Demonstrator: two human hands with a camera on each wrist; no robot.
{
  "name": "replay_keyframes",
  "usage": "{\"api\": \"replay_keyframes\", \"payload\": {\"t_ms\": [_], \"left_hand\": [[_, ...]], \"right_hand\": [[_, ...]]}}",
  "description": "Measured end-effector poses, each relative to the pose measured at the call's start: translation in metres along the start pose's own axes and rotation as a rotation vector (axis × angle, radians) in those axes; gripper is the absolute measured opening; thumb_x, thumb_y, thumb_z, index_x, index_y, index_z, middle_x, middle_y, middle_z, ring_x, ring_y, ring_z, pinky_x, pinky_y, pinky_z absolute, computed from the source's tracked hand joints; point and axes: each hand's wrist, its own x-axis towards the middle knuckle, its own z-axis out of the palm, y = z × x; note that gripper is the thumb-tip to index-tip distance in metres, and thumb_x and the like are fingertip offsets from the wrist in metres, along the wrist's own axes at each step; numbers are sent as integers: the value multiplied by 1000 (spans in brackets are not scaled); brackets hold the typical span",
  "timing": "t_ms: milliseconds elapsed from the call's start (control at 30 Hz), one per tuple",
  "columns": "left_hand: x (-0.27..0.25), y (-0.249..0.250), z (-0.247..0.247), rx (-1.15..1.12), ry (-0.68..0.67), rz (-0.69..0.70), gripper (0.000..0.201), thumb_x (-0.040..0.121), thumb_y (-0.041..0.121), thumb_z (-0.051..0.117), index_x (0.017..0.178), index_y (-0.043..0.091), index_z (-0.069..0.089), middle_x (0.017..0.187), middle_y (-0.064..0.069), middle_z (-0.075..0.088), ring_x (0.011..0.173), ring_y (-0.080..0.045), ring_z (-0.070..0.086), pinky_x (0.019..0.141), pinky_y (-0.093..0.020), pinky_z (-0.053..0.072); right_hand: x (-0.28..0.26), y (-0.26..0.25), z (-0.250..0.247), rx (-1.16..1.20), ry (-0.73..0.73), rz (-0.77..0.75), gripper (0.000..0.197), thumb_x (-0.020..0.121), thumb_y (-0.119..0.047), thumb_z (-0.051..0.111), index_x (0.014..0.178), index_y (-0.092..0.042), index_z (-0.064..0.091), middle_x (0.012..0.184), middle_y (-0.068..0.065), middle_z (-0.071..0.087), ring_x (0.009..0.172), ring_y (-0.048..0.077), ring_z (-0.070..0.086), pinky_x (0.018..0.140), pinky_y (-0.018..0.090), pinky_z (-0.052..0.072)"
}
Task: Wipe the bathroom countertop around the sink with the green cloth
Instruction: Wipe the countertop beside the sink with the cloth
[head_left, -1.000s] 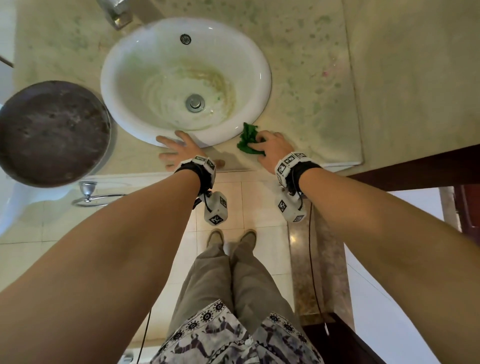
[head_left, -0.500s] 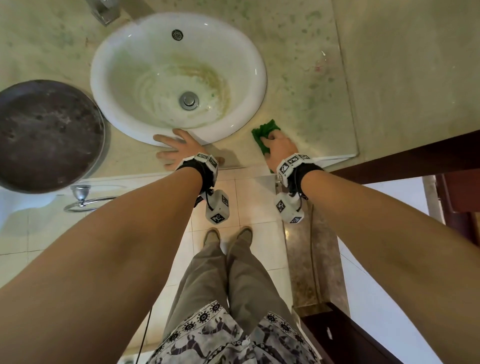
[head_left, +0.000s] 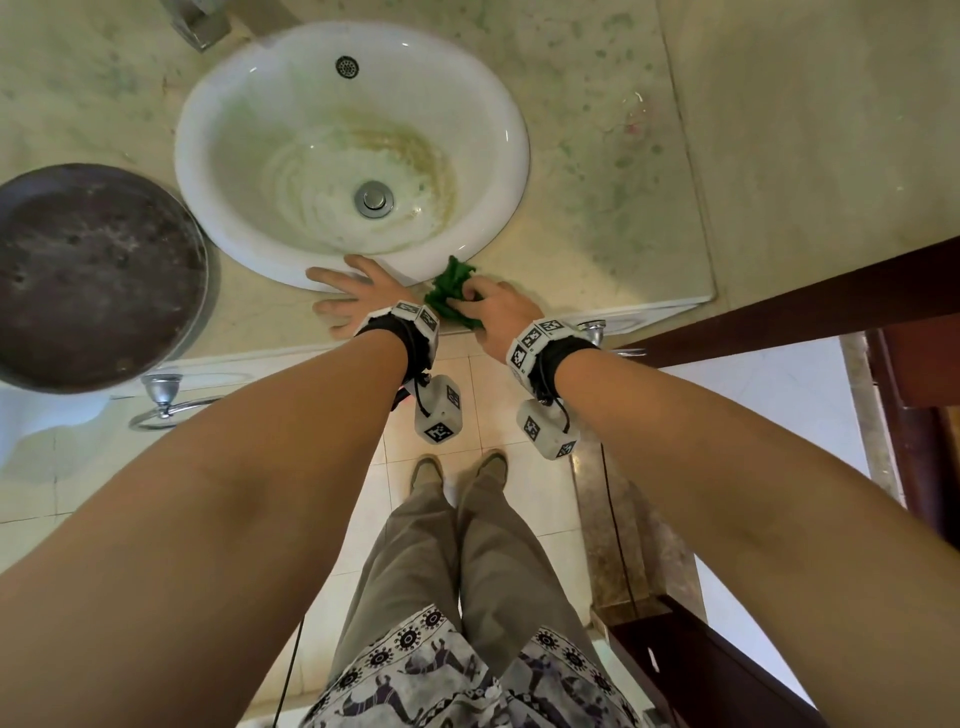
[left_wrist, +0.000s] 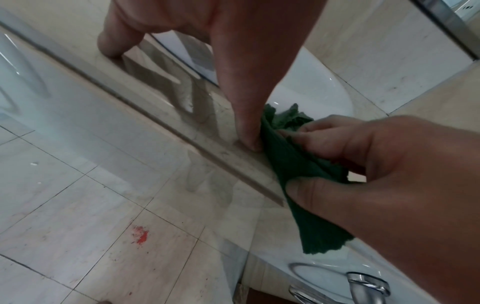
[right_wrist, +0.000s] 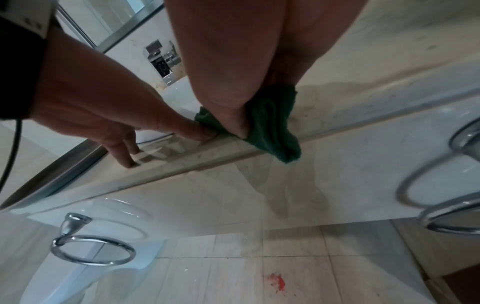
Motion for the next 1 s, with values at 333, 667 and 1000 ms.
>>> {"api": "replay_keyframes", "payload": {"t_ms": [333, 667, 1000], "left_hand": [[8, -3, -11, 76, -40, 29, 85, 85, 29, 66, 149, 10, 15, 155, -29, 7, 127, -41, 37, 94, -46, 43], [-19, 50, -24, 139, -89, 413, 83, 73, 31, 78, 140, 18, 31, 149, -11, 21, 135, -35, 23, 99, -49, 32], [-25, 110, -13, 259, -83, 546, 130, 48, 53, 90, 148, 23, 14, 156, -3, 8, 139, -31, 18, 97, -56, 36]], "right_hand": [[-15, 27, -18, -19, 4, 193, 60, 86, 3, 54, 139, -26, 51, 139, 2, 45, 116, 33, 48, 93, 40, 49], [-49, 83, -53, 433, 168, 498, 52, 86, -1, 48, 132, -23, 59, 130, 7, 61, 105, 29, 63, 86, 27, 53], [-77, 178, -79, 516, 398, 884, 43, 90, -2, 51, 131, -13, 59, 125, 11, 63, 111, 28, 61, 84, 19, 42]]}}
